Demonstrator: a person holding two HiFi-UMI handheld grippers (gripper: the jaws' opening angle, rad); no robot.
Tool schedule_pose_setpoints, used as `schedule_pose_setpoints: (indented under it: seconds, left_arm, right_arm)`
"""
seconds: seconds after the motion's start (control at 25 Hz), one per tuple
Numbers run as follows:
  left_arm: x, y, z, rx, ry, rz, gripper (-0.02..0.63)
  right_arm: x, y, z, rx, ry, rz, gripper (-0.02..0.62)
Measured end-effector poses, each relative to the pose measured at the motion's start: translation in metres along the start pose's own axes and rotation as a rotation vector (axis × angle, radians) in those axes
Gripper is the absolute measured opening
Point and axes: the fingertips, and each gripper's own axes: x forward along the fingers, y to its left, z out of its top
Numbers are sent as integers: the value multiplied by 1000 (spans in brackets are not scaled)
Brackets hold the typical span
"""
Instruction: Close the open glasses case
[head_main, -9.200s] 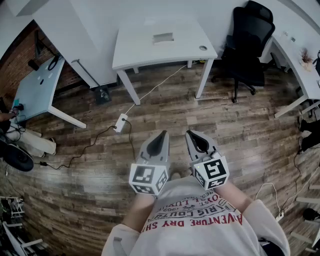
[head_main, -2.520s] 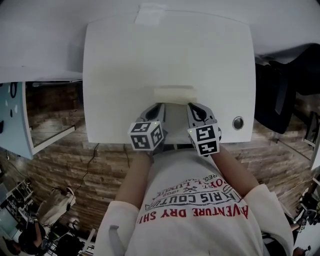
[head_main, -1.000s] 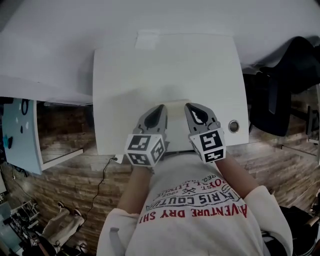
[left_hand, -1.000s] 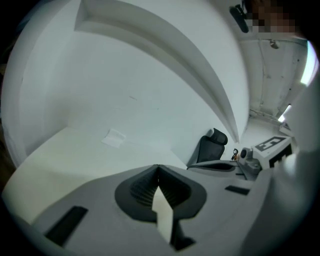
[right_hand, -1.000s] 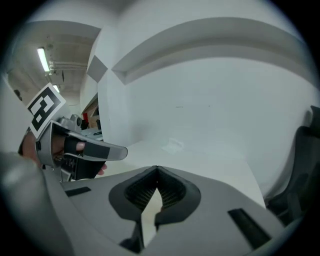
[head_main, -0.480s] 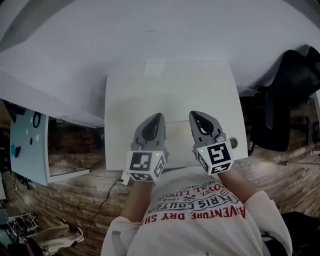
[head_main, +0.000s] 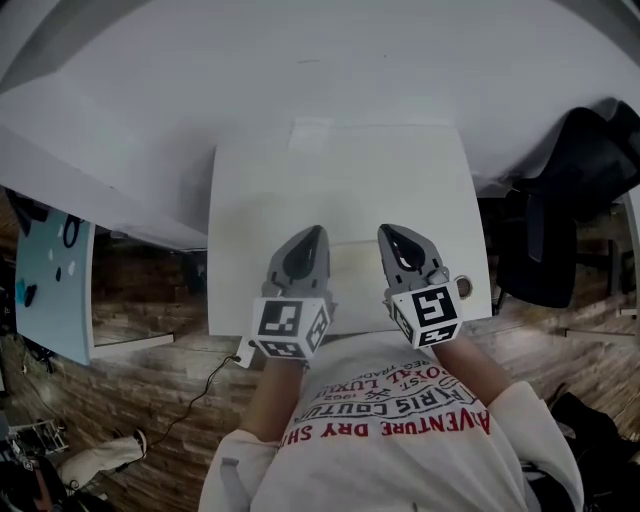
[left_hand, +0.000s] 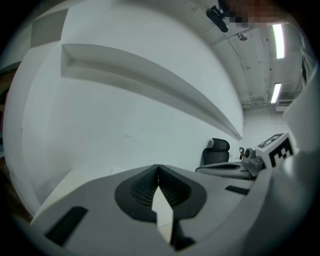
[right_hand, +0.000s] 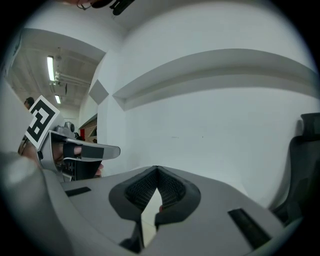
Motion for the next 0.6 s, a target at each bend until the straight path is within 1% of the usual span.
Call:
schedule_pose_setpoints:
  seconds: [0.6]
  left_arm:
    - [7,1,-7,0,26,16,-3]
  right_arm:
    - [4,-6,-4,8,15,-19,11]
